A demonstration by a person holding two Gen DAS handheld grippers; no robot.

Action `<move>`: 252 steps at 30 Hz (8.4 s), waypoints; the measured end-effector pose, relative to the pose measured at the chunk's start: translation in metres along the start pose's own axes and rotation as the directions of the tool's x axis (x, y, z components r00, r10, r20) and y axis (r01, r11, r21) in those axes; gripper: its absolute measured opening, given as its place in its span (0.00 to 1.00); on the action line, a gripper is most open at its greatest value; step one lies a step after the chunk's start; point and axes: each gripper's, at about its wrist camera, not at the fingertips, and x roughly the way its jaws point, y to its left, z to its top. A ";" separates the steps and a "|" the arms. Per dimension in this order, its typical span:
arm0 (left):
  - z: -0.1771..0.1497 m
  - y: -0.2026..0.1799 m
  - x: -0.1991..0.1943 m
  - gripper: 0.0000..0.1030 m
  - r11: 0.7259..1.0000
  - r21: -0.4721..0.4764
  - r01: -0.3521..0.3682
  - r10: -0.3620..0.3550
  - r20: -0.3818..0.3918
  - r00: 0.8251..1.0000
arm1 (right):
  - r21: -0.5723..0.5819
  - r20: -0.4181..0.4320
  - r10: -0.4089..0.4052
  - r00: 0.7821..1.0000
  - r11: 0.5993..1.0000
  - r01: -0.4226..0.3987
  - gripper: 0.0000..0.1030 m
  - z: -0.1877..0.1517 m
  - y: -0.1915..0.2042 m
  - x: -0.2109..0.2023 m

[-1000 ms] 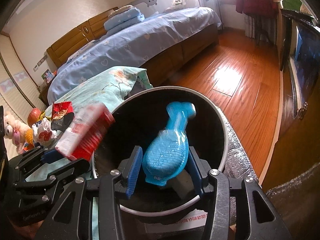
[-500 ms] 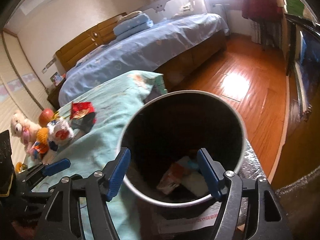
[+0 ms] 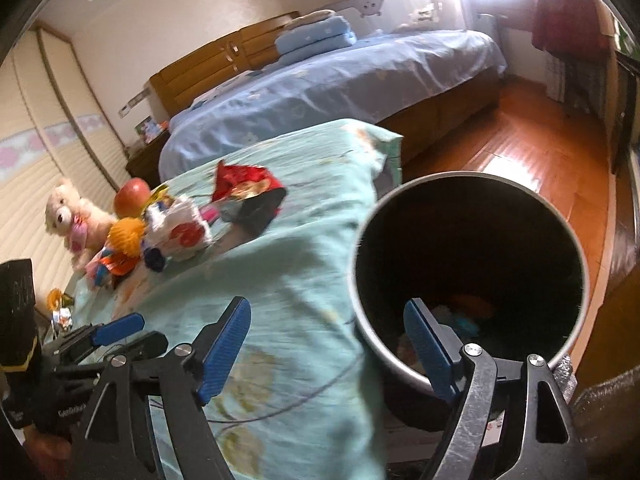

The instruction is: Collect trash

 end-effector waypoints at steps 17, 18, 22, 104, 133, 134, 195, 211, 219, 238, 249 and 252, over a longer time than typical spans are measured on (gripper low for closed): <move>0.013 0.029 -0.007 0.65 0.994 -0.073 -0.077 0.079 0.023 0.997 | -0.089 -0.013 0.024 1.000 0.996 -0.025 0.78 0.016 0.039 0.030; 0.017 0.031 -0.003 0.65 0.994 -0.075 -0.078 0.080 0.022 0.997 | -0.092 -0.012 0.023 1.000 0.995 -0.024 0.78 0.018 0.040 0.032; 0.028 0.040 0.009 0.65 0.993 -0.086 -0.082 0.083 0.016 0.996 | -0.104 -0.017 0.025 1.000 0.994 -0.027 0.78 0.027 0.043 0.041; -0.006 0.027 -0.023 0.18 0.997 -0.031 0.074 -0.072 0.052 0.996 | -0.024 -0.034 0.048 0.998 0.999 -0.049 0.18 0.059 0.031 0.074; 0.027 -0.068 0.032 0.18 0.975 0.159 0.156 -0.155 -0.021 0.988 | 0.089 0.043 -0.009 0.999 0.996 0.006 0.18 0.009 -0.038 -0.026; 0.030 -0.072 0.036 0.18 0.974 0.165 0.158 -0.156 -0.025 0.987 | 0.092 0.043 -0.014 0.999 0.996 0.010 0.18 0.008 -0.040 -0.027; 0.073 -0.128 0.107 0.54 0.948 0.248 0.198 -0.188 -0.063 0.980 | 0.179 0.004 -0.134 0.991 0.975 0.131 0.49 0.019 -0.115 -0.018; 0.028 -0.038 0.048 0.60 0.991 0.066 0.118 -0.118 0.000 0.993 | 0.137 0.055 -0.058 0.997 0.989 0.050 0.81 0.014 -0.061 -0.023; 0.008 0.010 0.019 0.61 0.998 -0.038 0.051 -0.051 0.021 0.999 | 0.075 0.030 0.016 0.999 0.997 -0.018 0.82 0.005 -0.011 -0.008; -0.022 0.092 -0.032 0.68 0.969 -0.230 -0.088 0.098 0.031 0.995 | -0.039 -0.051 0.144 0.988 0.989 -0.146 0.86 0.004 0.078 0.037; -0.009 0.127 -0.028 0.78 0.950 -0.274 -0.151 0.167 0.038 0.985 | -0.091 -0.069 0.139 0.988 0.985 -0.145 0.92 0.016 0.107 0.059; 0.000 0.139 -0.021 0.79 0.943 -0.288 -0.169 0.186 0.031 0.982 | -0.098 -0.074 0.139 0.988 0.984 -0.146 0.92 0.022 0.111 0.068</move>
